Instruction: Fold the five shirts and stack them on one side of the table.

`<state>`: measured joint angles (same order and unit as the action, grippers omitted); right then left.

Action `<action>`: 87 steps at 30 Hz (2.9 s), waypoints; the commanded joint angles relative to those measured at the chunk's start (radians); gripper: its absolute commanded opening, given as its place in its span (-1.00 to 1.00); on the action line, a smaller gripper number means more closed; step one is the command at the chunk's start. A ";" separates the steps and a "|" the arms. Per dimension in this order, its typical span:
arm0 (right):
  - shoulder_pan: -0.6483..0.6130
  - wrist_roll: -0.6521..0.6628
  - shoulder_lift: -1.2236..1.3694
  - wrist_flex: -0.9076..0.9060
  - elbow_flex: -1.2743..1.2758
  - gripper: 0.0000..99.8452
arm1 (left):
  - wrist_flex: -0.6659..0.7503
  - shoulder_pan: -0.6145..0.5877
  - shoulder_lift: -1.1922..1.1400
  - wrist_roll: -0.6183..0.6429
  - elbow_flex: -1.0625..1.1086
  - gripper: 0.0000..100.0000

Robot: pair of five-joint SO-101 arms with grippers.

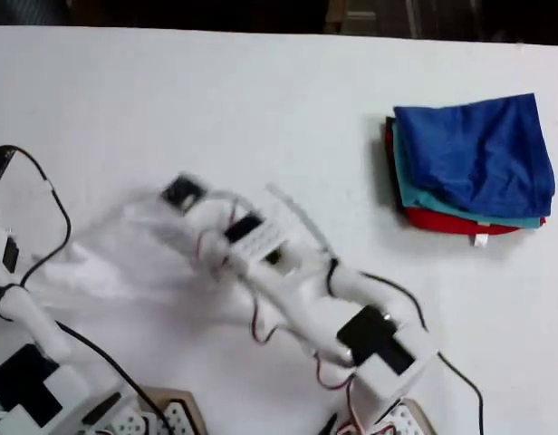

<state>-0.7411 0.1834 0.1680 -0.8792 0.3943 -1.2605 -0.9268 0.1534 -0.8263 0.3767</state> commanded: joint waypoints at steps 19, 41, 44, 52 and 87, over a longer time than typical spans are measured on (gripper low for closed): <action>0.360 -0.006 0.039 -0.028 -0.482 -0.69 | -0.107 0.269 0.000 0.218 -0.245 -0.95; 0.194 -0.003 -0.180 -0.355 -0.285 -0.42 | -0.107 0.275 -0.003 0.222 -0.242 -0.95; 0.128 -0.002 -0.180 -0.265 -0.141 -0.42 | -0.107 0.275 -0.003 0.222 -0.242 -0.95; 0.077 -0.002 -0.179 -0.061 0.061 -0.42 | -0.107 0.275 -0.003 0.222 -0.240 -0.95; 0.323 0.000 -0.088 -0.452 -0.551 -0.96 | -0.117 0.275 0.006 0.224 -0.246 -0.95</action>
<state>-0.4235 0.1834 0.2478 -1.3134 -0.1074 -1.3679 -0.6598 0.1473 -0.6145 0.1772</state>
